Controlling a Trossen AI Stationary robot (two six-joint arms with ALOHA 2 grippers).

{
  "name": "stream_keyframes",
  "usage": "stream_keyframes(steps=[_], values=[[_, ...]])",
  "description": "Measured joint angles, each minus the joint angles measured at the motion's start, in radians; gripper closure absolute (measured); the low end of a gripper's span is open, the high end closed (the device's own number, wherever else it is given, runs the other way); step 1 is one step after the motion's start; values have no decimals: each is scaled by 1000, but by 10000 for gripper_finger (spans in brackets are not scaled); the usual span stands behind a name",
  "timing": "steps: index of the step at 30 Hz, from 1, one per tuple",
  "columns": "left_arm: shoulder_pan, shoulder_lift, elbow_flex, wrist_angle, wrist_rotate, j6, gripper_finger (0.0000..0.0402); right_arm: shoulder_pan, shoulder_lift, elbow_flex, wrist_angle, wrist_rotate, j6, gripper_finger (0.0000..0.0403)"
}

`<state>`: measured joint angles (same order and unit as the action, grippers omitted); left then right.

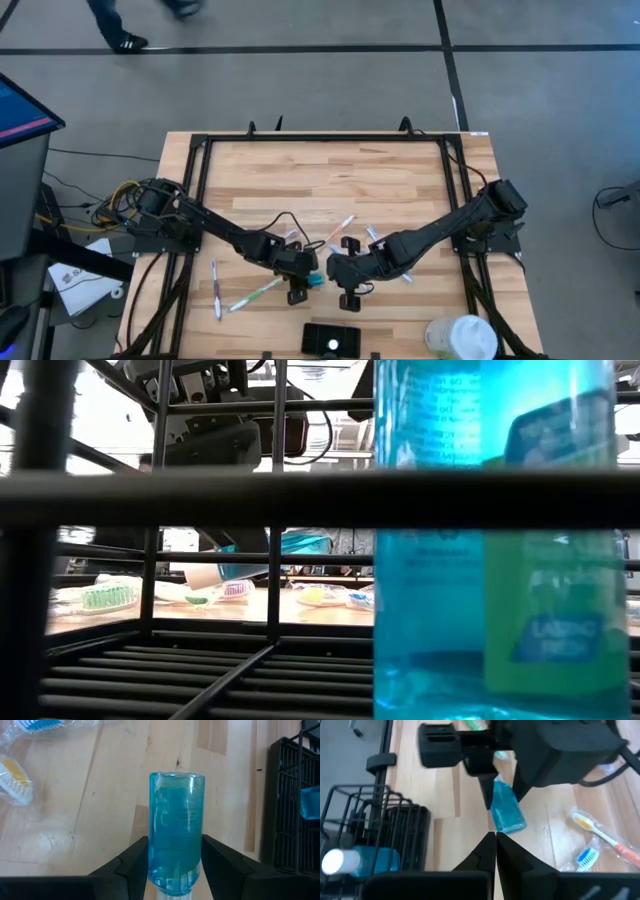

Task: Pick & Place toothbrushing station
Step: Put the blue mouthwash into the black mesh organizer

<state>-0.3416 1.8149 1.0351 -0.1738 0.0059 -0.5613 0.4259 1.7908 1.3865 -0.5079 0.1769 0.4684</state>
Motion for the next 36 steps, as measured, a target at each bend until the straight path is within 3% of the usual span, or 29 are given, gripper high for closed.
stream_keyframes(steps=[5, 15, 21, 24, 29, 36], values=[[0, 0, 0, 10, 0, 0, 243, -6, 21, -1, 3, -21, 70, 402], [-1, 0, 0, 31, 2, -9, 243, -1, 90, -3, 34, -49, -4, 402], [-7, 0, -1, 43, 4, -19, 243, -4, 114, 0, 86, -106, 54, 403], [-7, 0, -1, 44, 5, -23, 243, -4, 110, 0, 95, -86, 54, 399], [-7, 0, -1, 43, 7, -24, 243, -4, 99, 1, 94, -74, 56, 348], [-7, 0, -1, 41, 9, -23, 244, -4, 116, -1, 81, -71, 55, 217]])
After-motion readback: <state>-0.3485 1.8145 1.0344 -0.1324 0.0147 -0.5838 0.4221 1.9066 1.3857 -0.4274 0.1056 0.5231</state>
